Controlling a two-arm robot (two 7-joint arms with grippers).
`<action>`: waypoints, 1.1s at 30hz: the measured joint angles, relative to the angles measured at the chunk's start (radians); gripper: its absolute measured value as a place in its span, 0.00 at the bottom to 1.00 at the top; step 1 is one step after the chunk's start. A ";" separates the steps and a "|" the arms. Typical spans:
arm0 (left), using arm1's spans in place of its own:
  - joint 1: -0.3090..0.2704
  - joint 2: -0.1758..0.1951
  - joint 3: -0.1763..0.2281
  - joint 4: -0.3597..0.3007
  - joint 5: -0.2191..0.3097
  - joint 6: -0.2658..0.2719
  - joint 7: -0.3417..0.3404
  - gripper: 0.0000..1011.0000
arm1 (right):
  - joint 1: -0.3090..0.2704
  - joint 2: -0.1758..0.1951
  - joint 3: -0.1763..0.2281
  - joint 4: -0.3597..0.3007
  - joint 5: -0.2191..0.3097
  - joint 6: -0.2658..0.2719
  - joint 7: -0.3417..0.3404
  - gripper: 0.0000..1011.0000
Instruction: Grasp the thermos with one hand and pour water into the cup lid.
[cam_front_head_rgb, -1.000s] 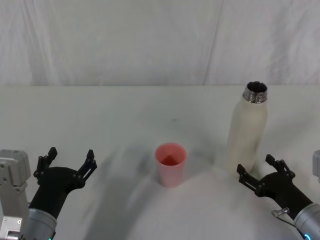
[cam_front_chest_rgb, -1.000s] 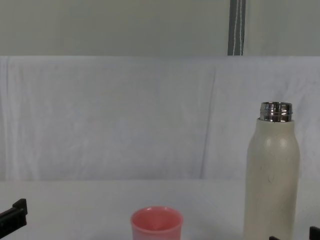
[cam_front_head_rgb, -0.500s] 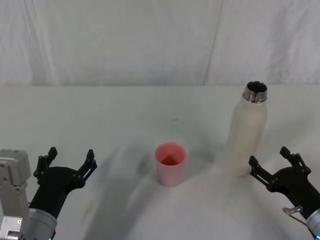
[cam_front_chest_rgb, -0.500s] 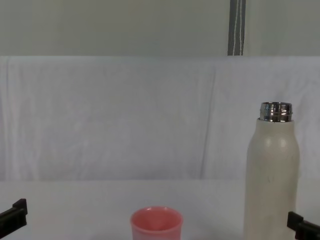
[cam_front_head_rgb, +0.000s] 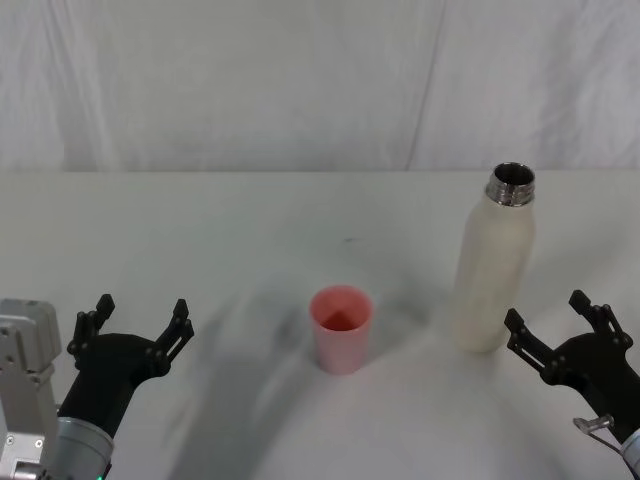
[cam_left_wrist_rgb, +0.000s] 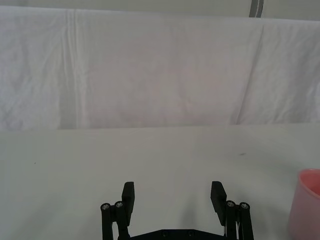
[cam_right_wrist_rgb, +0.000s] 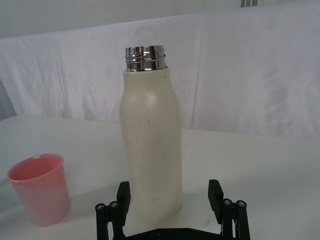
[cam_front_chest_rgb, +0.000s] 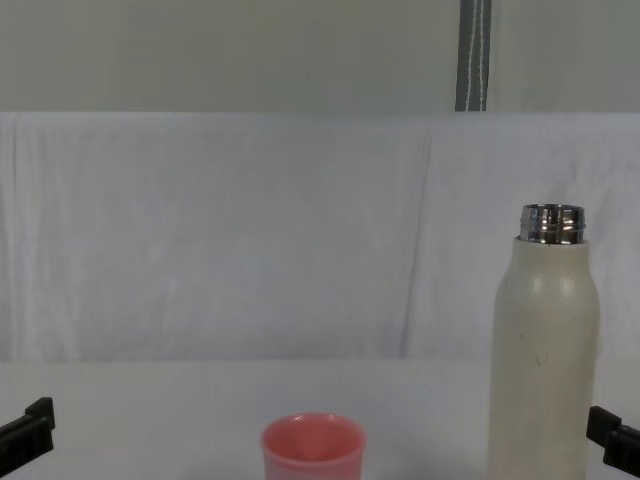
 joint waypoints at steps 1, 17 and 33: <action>0.000 0.000 0.000 0.000 0.000 0.000 0.000 0.99 | 0.000 0.000 0.000 0.000 0.000 0.000 0.000 0.99; 0.000 0.000 0.000 0.000 0.000 0.000 0.000 0.99 | -0.012 -0.008 -0.015 -0.027 -0.039 0.000 -0.005 0.99; 0.000 0.000 0.000 0.000 0.000 0.000 0.000 0.99 | 0.023 -0.022 -0.041 -0.009 -0.056 0.017 0.000 0.99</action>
